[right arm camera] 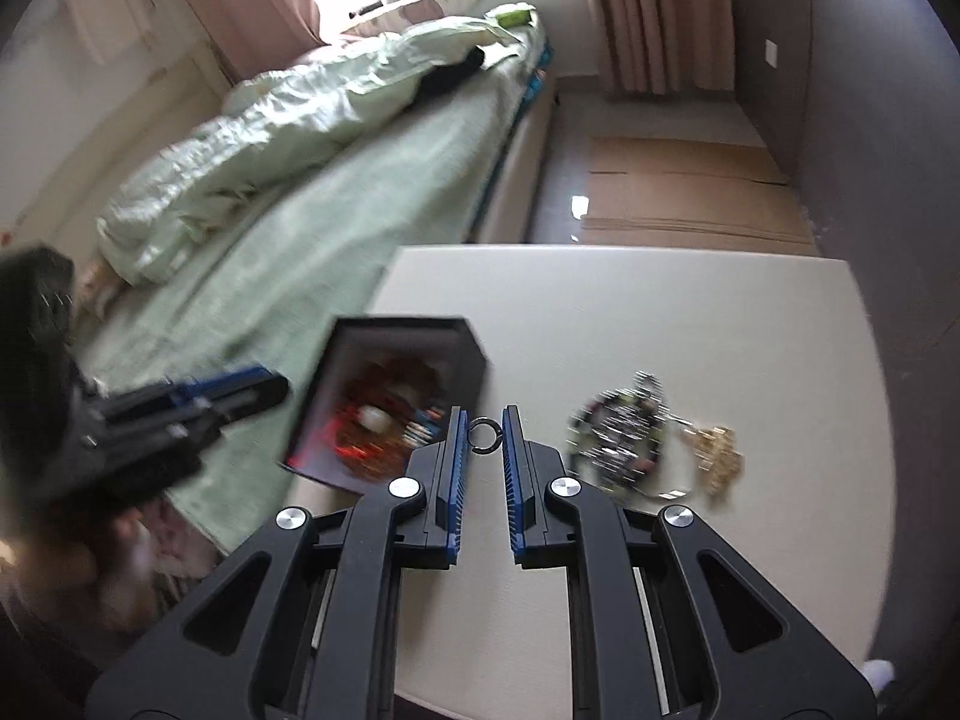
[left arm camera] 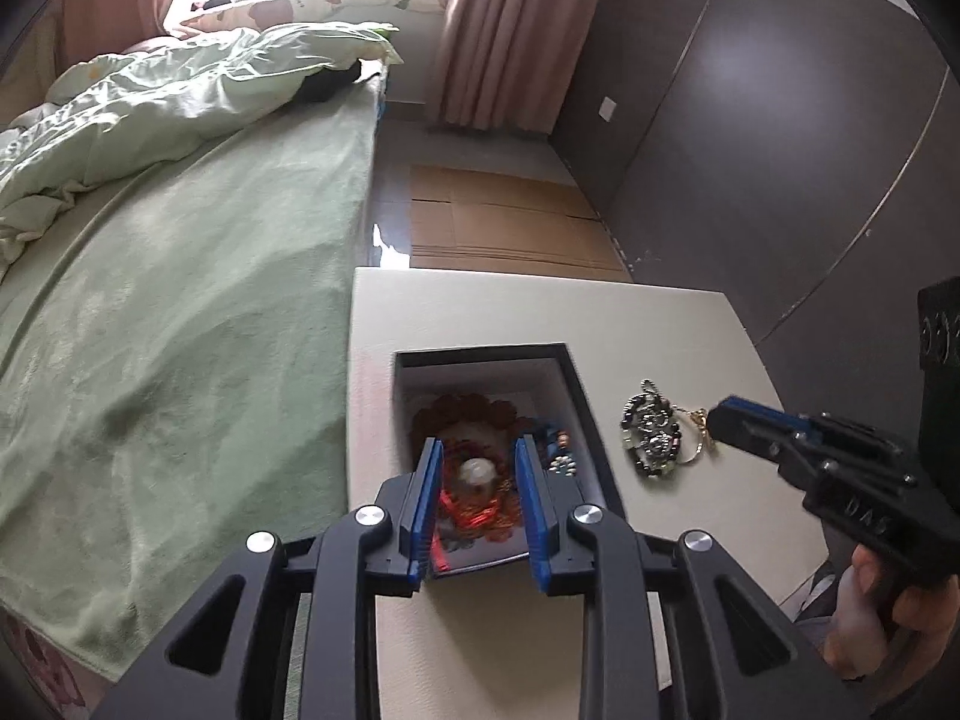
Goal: Organize jewelry
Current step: 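Release the red bracelet into the box with the left tool while the right carries the ring there, then open both tools over the box and move them back to the jewelry pile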
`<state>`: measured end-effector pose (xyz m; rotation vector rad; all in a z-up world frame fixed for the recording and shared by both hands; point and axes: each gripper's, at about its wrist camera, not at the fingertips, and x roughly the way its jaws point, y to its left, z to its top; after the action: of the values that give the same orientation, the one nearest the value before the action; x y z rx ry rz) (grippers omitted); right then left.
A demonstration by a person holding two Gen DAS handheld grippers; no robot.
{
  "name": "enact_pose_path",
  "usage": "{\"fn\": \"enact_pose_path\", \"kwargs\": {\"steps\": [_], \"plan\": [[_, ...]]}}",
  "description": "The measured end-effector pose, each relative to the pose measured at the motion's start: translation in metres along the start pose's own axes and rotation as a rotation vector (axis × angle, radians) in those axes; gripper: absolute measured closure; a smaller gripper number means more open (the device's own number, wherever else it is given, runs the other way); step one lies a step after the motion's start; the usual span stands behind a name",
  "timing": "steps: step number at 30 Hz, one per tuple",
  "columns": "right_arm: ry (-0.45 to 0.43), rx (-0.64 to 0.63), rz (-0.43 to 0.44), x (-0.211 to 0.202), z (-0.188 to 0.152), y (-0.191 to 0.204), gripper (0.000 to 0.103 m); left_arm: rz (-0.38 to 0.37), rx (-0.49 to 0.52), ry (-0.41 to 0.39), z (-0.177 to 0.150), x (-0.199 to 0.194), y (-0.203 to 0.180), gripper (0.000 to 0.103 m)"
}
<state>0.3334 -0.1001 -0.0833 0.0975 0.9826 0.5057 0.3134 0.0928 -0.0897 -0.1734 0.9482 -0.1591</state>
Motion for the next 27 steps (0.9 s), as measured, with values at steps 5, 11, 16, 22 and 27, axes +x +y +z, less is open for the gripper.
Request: {"fn": "enact_pose_path", "kwargs": {"steps": [5,11,16,22,27], "plan": [[0.005,0.015,0.067,0.009,0.006,0.019,0.090,0.013,-0.008,-0.012,-0.004,-0.012,0.010,0.080],[0.037,0.057,0.106,0.034,0.011,0.032,0.090,0.031,-0.024,-0.008,-0.011,-0.020,0.021,0.080],[0.046,0.101,0.142,0.039,0.013,0.032,0.037,0.044,-0.024,-0.019,-0.013,-0.028,0.023,0.069],[0.005,0.123,0.095,0.023,0.011,0.019,0.037,0.049,-0.005,-0.029,-0.013,-0.034,0.015,0.068],[-0.023,0.159,0.056,0.009,0.001,0.003,0.037,0.039,0.019,-0.059,-0.010,-0.038,-0.001,0.053]]}}
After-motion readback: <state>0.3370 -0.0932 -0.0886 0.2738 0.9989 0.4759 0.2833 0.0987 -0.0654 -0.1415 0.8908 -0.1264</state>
